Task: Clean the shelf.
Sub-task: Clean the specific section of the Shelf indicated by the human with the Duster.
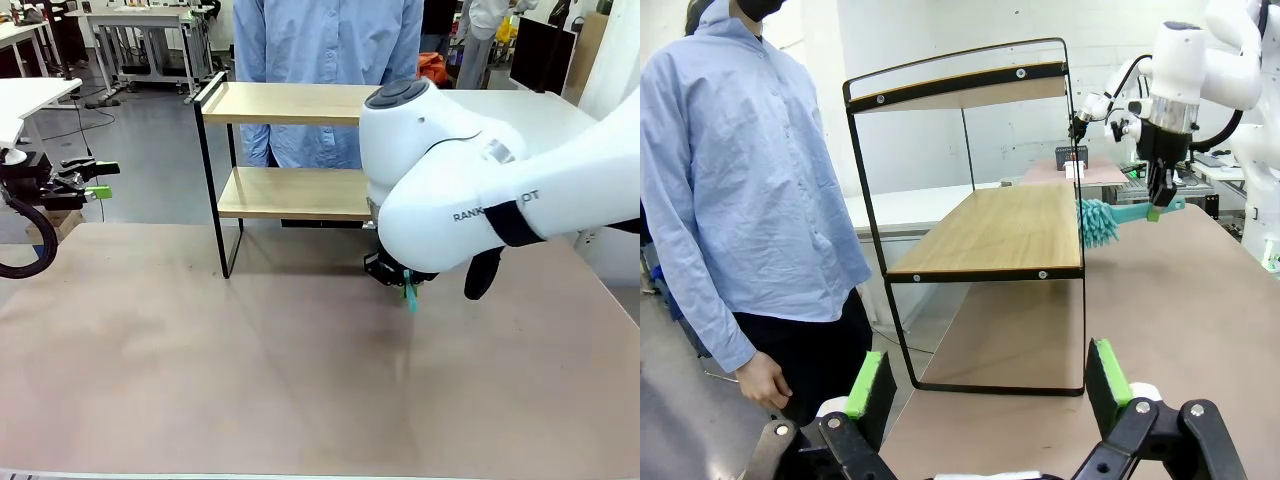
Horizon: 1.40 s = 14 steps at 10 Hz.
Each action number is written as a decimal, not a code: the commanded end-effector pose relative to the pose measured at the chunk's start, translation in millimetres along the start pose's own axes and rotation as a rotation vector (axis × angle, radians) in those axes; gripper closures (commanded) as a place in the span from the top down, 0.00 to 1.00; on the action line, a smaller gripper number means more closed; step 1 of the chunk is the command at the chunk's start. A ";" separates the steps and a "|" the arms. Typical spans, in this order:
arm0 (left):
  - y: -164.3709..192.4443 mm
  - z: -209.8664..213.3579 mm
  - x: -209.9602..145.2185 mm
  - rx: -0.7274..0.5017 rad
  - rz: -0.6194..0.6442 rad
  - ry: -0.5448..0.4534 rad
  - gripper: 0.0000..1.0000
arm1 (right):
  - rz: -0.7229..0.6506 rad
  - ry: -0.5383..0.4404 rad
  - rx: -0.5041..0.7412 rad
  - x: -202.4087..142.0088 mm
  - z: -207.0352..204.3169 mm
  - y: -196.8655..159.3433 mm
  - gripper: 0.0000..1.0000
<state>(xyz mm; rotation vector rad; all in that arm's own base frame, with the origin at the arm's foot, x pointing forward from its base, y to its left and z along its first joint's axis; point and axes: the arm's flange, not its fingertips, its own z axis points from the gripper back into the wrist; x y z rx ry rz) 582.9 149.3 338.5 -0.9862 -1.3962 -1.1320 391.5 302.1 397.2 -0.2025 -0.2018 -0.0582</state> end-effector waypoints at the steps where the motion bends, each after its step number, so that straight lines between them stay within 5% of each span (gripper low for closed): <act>1: -2.1 -0.5 3.6 -0.003 -0.005 0.002 1.00 | 0.132 -0.015 0.093 -12.2 11.6 -29.0 0.13; 5: -2.1 -0.5 3.6 -0.003 -0.005 0.002 1.00 | 0.355 0.015 0.199 -26.0 39.7 -58.9 0.13; 8: -2.1 -0.5 3.6 -0.003 -0.005 0.002 1.00 | 0.675 0.057 0.184 -35.9 66.5 -93.9 0.13; 11: -2.1 -0.5 3.6 -0.003 -0.005 0.002 1.00 | 0.864 0.202 0.193 -47.1 103.8 -135.3 0.13; 14: -2.1 -0.5 3.6 -0.003 -0.005 0.002 1.00 | 0.940 0.186 0.187 -90.8 141.6 -175.5 0.13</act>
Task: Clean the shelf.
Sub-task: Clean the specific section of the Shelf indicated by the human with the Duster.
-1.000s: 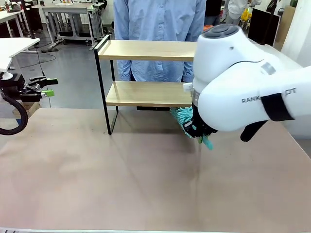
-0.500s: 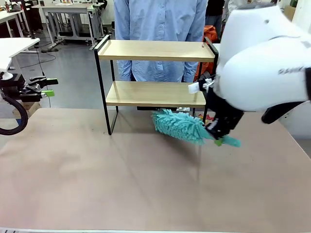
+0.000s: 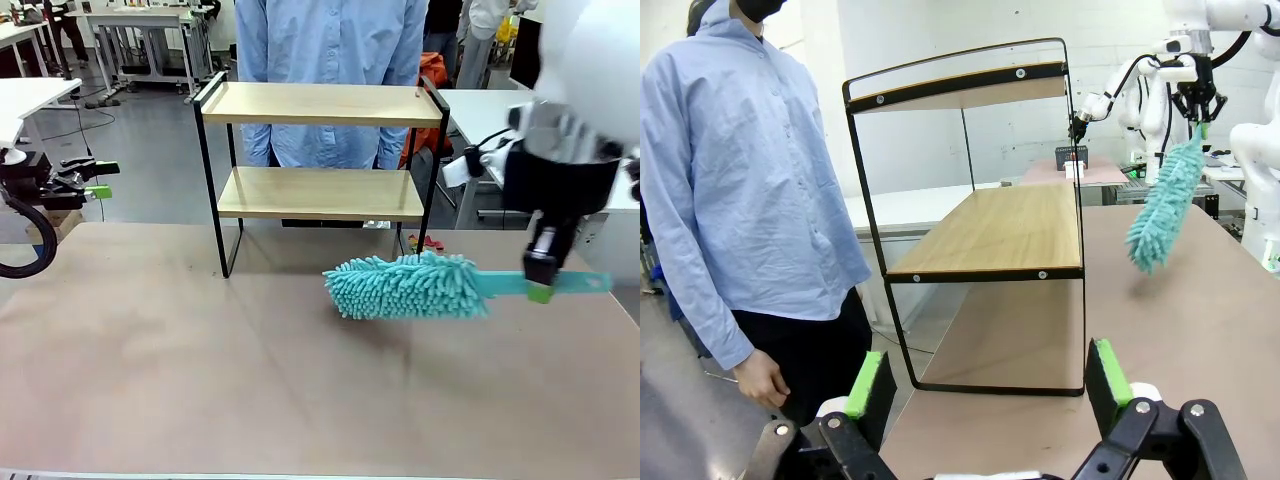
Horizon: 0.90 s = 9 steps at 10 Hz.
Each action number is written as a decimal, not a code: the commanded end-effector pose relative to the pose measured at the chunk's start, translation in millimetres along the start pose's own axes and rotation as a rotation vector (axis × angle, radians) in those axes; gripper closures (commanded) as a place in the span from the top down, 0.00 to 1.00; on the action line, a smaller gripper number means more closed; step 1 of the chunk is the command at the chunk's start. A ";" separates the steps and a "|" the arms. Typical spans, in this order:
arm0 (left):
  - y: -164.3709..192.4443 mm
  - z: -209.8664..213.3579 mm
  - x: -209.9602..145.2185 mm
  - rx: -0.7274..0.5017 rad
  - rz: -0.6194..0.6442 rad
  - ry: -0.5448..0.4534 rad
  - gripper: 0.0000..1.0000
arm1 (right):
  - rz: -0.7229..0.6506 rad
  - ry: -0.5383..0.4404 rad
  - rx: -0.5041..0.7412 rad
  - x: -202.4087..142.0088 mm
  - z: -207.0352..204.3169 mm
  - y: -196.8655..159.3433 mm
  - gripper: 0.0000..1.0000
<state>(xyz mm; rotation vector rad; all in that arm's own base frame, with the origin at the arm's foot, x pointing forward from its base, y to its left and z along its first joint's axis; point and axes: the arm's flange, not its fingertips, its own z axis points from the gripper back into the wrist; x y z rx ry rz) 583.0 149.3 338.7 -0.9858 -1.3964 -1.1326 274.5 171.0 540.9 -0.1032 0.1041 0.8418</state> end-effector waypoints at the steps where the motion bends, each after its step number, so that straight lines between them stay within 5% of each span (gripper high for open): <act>1: -2.2 -0.5 3.4 -0.003 -0.004 0.002 1.00 | 0.029 -0.033 -0.011 -32.8 13.0 5.7 0.13; 4: -2.2 -0.5 3.4 -0.003 -0.004 0.002 1.00 | 0.066 -0.079 -0.029 -64.1 23.4 15.0 0.13; 9: -2.2 -0.5 3.4 -0.003 -0.004 0.002 1.00 | 0.024 -0.057 -0.031 -57.8 30.8 20.2 0.13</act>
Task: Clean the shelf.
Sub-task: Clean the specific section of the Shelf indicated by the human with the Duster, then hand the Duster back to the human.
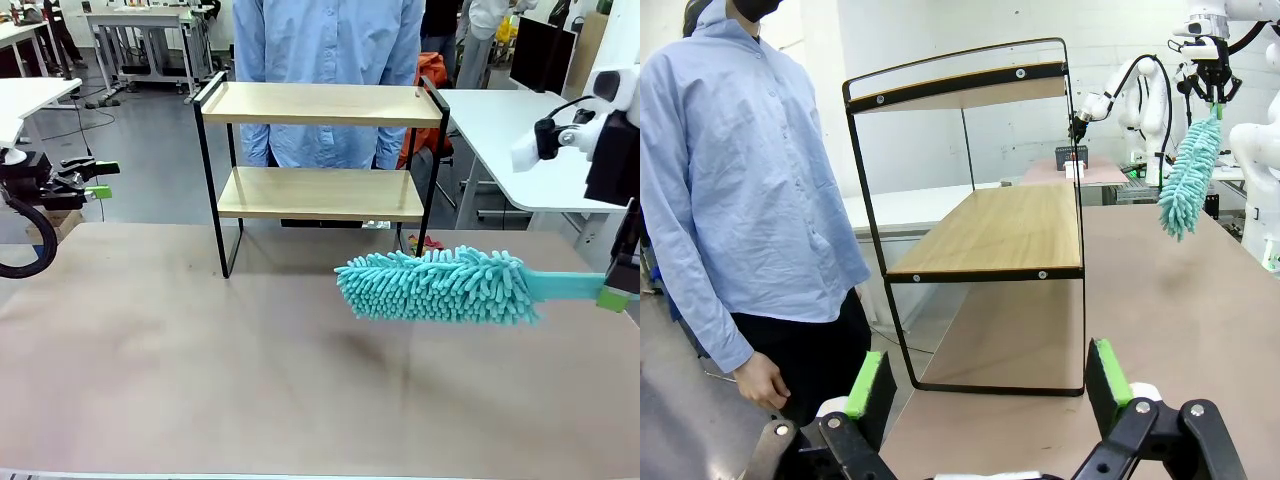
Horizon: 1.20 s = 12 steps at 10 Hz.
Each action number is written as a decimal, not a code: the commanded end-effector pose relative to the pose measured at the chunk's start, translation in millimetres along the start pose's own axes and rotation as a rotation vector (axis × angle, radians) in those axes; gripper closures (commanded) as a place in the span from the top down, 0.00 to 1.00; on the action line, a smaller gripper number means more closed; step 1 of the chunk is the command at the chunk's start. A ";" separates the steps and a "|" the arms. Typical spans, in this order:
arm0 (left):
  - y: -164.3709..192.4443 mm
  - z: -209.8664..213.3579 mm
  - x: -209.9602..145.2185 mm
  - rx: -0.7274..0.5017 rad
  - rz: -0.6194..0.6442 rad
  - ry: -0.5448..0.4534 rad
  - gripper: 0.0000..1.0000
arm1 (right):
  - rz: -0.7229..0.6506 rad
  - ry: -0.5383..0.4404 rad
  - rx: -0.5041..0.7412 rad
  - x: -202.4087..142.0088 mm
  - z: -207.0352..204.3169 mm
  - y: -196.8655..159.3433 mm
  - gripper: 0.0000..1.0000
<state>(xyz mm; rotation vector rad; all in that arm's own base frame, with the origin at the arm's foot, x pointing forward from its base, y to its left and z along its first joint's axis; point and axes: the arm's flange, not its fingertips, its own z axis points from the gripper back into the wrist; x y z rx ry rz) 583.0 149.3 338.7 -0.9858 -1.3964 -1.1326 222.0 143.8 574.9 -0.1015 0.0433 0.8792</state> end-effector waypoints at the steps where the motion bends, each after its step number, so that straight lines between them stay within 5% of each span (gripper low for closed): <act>1: -2.2 -0.5 3.4 -0.003 -0.004 0.002 1.00 | -0.009 -0.001 -0.006 1.7 3.4 0.5 0.13; 12: -2.2 -0.5 3.4 -0.003 -0.004 0.002 1.00 | -0.009 -0.001 -0.006 1.7 3.4 0.5 0.13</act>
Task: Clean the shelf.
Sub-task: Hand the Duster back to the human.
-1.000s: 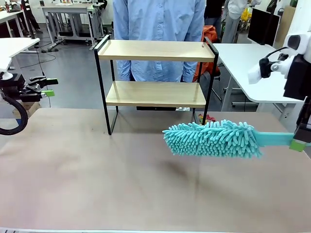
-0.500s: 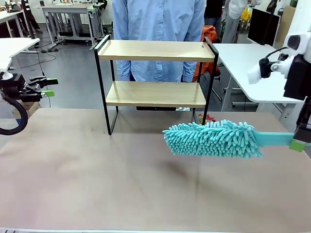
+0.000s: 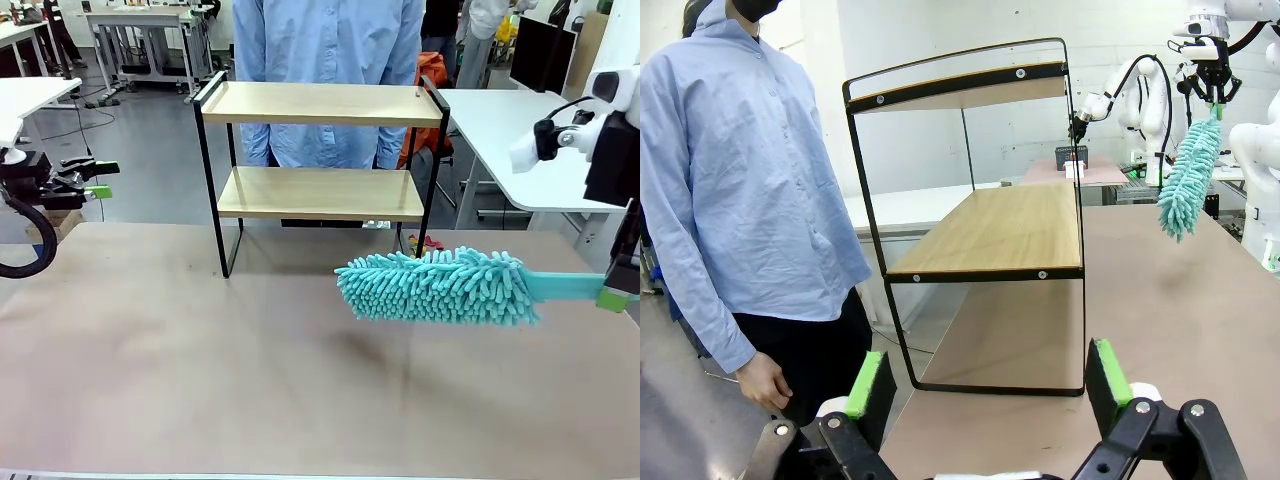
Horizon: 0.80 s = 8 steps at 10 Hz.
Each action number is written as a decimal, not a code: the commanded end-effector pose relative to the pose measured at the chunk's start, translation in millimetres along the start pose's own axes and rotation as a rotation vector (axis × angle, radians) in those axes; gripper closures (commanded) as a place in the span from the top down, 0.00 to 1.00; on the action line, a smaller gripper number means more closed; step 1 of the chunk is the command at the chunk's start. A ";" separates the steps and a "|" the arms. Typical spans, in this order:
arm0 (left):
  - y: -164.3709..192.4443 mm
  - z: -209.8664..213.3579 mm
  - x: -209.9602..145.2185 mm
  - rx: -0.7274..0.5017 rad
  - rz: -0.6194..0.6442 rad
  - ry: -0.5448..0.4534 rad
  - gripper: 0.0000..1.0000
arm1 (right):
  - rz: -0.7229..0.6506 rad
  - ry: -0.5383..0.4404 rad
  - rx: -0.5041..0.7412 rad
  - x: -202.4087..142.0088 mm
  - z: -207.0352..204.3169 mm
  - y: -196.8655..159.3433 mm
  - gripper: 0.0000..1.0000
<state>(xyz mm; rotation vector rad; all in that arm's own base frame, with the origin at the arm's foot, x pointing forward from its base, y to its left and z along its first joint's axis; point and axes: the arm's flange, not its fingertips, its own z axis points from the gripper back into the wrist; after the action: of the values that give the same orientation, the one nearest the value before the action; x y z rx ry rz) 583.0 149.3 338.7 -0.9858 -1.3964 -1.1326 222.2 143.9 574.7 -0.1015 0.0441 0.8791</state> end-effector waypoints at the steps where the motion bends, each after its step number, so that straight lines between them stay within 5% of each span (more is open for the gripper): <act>1: -2.2 -0.5 3.4 -0.003 -0.004 0.002 1.00 | -0.009 -0.002 -0.006 1.5 3.5 0.6 0.13; 4: -26.2 20.2 43.7 0.040 -0.018 -0.050 1.00 | 0.131 -0.112 0.057 24.2 5.2 -32.9 0.13; 8: -117.7 -19.3 103.3 0.073 0.085 -0.072 1.00 | 0.476 -0.368 0.216 39.2 -5.1 -83.0 0.13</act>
<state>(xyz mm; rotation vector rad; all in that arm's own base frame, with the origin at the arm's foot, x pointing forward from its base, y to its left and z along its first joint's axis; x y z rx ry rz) 487.4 127.5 414.3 -1.0414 -1.4410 -1.0212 304.0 128.1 574.0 0.1544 -0.1777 1.2428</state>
